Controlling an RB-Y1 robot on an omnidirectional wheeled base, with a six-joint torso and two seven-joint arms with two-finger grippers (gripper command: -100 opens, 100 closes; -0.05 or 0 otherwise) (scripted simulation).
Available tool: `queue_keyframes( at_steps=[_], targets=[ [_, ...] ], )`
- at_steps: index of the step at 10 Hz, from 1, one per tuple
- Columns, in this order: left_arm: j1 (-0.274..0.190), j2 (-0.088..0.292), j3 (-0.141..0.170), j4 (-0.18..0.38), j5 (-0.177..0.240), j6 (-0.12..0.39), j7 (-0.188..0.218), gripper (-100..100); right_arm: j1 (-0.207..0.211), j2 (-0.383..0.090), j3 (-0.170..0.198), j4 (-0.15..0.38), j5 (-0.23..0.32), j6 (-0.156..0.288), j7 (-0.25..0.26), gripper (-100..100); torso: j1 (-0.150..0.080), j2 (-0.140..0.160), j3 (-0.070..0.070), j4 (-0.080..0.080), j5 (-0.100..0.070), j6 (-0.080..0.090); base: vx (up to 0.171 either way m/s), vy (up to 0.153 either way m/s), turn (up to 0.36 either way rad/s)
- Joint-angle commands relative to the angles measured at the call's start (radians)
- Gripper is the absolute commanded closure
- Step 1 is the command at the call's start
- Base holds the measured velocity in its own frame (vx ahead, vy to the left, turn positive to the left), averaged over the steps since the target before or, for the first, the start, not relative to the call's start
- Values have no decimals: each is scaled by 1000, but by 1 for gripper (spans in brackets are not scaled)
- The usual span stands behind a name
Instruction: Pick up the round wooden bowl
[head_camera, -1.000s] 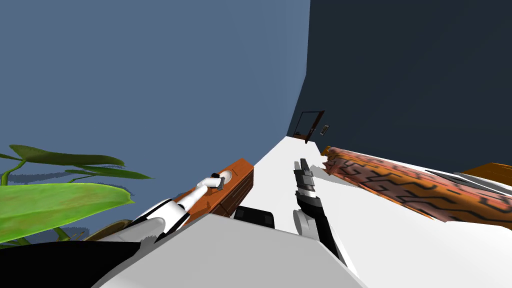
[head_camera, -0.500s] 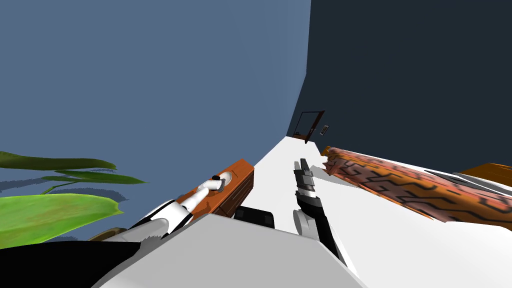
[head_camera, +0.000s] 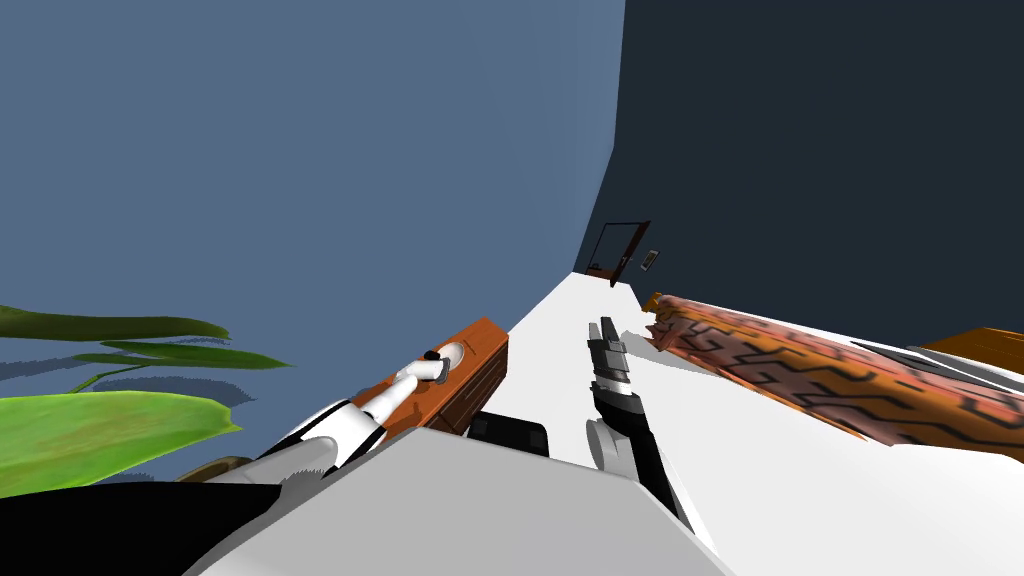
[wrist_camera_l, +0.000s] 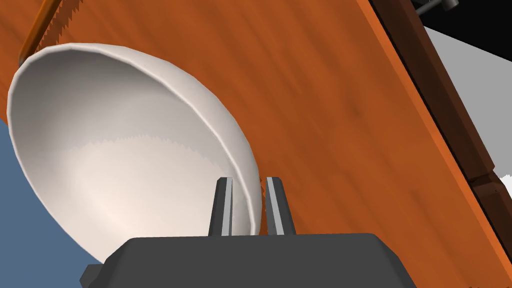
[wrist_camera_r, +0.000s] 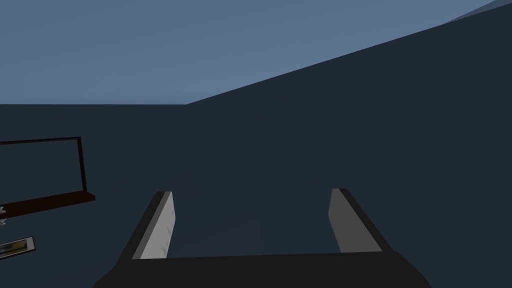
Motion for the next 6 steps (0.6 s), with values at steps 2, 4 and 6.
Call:
queue_keyframes(
  at_steps=[2,4,6],
  targets=[
    [5,16,-6,-32,3,22,11,100,0,0,0,0,0,0,0,0,0,0,0,0,0,0,-16,-9,4],
    [-1,49,-21,-67,30,61,18,100,0,0,0,0,0,0,0,0,-3,4,2,1,-1,0,-62,-39,16],
    [-3,38,-17,-46,27,45,12,0,0,0,0,0,0,0,0,0,-3,4,2,1,-1,0,-17,-10,4]
  ],
)
